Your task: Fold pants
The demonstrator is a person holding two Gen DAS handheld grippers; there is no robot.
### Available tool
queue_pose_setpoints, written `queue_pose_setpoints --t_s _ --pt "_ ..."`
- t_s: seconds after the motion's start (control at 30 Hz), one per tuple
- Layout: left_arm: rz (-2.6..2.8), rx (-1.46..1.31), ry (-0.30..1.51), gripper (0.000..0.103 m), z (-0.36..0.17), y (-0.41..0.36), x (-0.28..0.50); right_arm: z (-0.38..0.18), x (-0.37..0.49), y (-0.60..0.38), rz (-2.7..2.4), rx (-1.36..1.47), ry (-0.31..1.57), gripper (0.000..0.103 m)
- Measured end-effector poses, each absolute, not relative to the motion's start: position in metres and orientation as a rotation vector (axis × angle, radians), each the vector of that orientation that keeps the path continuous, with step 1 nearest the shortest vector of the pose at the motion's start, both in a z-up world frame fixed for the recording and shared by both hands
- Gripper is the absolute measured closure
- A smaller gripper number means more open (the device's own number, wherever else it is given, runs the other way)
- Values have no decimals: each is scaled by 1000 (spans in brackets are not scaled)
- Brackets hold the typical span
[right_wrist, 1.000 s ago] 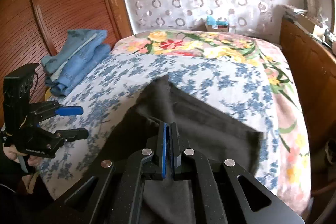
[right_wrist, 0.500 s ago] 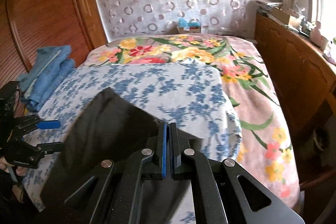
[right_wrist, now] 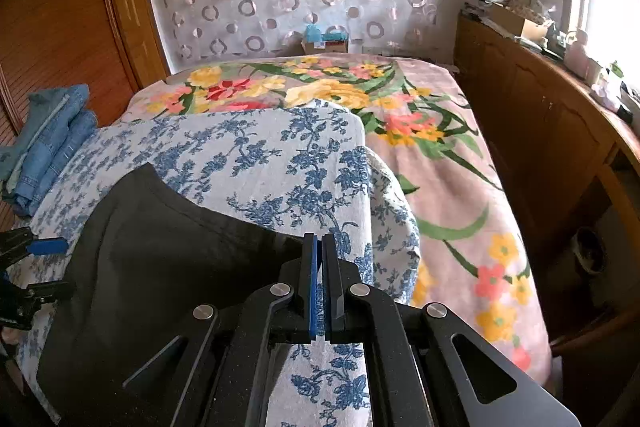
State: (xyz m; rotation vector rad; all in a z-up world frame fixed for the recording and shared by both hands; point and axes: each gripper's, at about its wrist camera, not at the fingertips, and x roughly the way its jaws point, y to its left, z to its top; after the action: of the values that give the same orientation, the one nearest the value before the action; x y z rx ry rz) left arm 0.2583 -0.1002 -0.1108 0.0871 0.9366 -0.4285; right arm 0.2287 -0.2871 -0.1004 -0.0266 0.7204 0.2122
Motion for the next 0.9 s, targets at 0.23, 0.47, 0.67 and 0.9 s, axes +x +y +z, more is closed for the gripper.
queue_pose_setpoints --t_s 0.23,0.47,0.67,0.9 --pt "-409 85 952 32 -117 -95 258 -103 237 -284 215 -20 756 101" --pt "-421 60 906 32 -104 -93 265 -98 225 -295 213 21 730 95" --pt "-476 16 867 39 -91 -96 289 -101 206 -295 247 55 726 82" --pt "-456 5 894 47 -101 -102 322 -112 210 -291 255 55 777 80"
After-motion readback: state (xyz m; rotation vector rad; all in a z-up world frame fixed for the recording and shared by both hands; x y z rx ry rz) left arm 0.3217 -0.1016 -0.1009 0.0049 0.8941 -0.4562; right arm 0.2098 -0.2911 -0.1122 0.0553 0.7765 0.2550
